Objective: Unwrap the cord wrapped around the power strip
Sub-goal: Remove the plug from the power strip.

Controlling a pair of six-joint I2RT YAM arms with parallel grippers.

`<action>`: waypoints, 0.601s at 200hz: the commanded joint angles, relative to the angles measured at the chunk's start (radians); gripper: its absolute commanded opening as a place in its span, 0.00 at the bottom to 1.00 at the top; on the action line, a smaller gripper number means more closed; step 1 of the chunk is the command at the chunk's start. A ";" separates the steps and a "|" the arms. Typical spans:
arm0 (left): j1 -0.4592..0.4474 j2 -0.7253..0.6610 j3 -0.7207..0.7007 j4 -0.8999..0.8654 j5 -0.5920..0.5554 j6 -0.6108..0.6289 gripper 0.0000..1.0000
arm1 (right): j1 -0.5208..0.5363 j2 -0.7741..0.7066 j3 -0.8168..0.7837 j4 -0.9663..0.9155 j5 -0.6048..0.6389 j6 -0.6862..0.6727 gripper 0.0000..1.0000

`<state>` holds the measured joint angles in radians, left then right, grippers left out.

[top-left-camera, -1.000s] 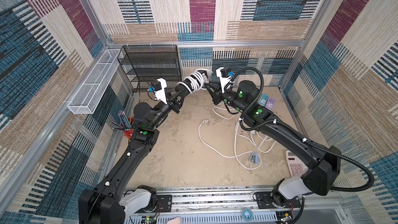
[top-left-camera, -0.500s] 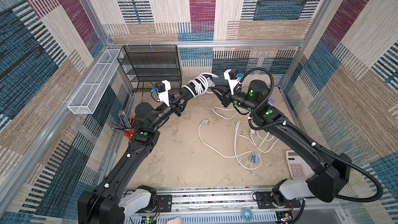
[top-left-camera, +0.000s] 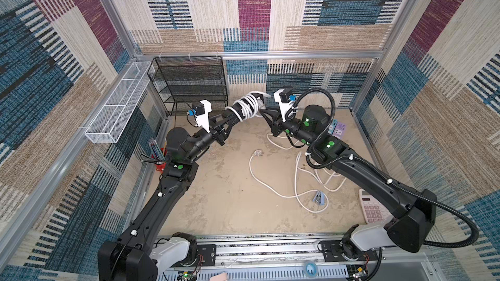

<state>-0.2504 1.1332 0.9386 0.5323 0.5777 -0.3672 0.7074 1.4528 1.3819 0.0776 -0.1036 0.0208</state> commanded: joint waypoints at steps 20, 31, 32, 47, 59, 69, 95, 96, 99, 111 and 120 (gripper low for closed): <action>-0.004 0.001 0.010 -0.039 0.010 0.036 0.00 | 0.088 0.047 0.032 0.120 0.052 -0.036 0.01; -0.003 -0.004 0.011 -0.050 -0.027 0.044 0.00 | 0.087 0.042 0.026 0.119 0.067 -0.036 0.01; -0.004 -0.005 0.012 -0.052 -0.028 0.045 0.00 | 0.087 0.040 0.025 0.119 0.068 -0.037 0.01; -0.004 -0.016 0.013 -0.074 -0.043 0.062 0.00 | 0.070 0.016 0.007 0.110 0.091 -0.048 0.02; -0.003 -0.021 0.014 -0.085 -0.050 0.072 0.00 | 0.025 -0.016 -0.017 0.108 0.056 -0.023 0.02; 0.000 -0.023 0.016 -0.090 -0.053 0.074 0.00 | -0.015 -0.045 -0.039 0.110 0.033 -0.007 0.02; 0.012 -0.020 0.027 -0.108 -0.049 0.073 0.00 | -0.111 -0.104 -0.077 0.094 -0.016 0.002 0.02; 0.013 -0.020 0.027 -0.108 -0.047 0.073 0.00 | -0.113 -0.107 -0.078 0.093 -0.019 0.003 0.02; 0.015 -0.019 0.030 -0.109 -0.045 0.072 0.00 | -0.122 -0.111 -0.081 0.092 -0.026 0.005 0.02; 0.024 -0.014 0.032 -0.107 -0.036 0.063 0.00 | -0.164 -0.128 -0.097 0.091 -0.060 0.012 0.02; 0.032 -0.009 0.035 -0.099 -0.026 0.054 0.00 | -0.186 -0.135 -0.102 0.089 -0.080 0.015 0.02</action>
<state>-0.2508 1.1164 0.9630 0.4515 0.6052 -0.3370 0.6060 1.3586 1.2964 0.0780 -0.2352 0.0006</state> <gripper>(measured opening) 0.342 0.185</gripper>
